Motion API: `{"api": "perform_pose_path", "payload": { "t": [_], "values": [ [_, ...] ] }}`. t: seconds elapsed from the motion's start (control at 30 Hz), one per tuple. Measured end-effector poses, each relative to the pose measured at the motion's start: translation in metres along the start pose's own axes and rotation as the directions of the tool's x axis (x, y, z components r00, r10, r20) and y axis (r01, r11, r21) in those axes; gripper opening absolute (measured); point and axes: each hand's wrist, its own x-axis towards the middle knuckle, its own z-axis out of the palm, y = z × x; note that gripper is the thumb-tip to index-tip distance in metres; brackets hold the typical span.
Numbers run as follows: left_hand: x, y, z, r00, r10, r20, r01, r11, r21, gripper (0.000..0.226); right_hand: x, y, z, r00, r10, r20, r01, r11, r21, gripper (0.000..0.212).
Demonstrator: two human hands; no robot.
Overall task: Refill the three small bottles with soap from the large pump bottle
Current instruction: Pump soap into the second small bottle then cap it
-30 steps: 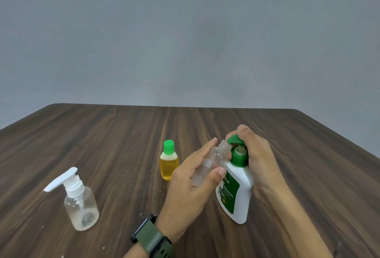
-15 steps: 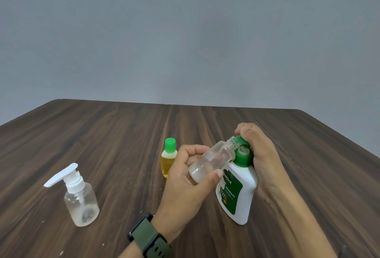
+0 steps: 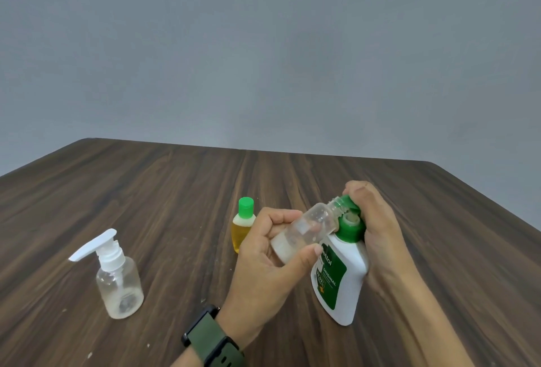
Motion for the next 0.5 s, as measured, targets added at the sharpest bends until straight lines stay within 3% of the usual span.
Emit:
{"api": "perform_pose_path", "payload": {
  "t": [0.2,0.5],
  "values": [
    [-0.0011,-0.0061,-0.0036,1.000,0.013,-0.004,-0.013,0.998,0.057,0.037,0.0046,0.0004,-0.0041,0.999,0.049,0.014,-0.049,0.997,0.052,0.004],
    [0.0004,-0.0070,-0.0023,1.000,-0.011,0.024,0.010,1.000,0.022,0.038,0.0004,0.0018,0.0008,0.999,0.038,-0.022,-0.037,0.997,0.070,0.025]
  ]
}}
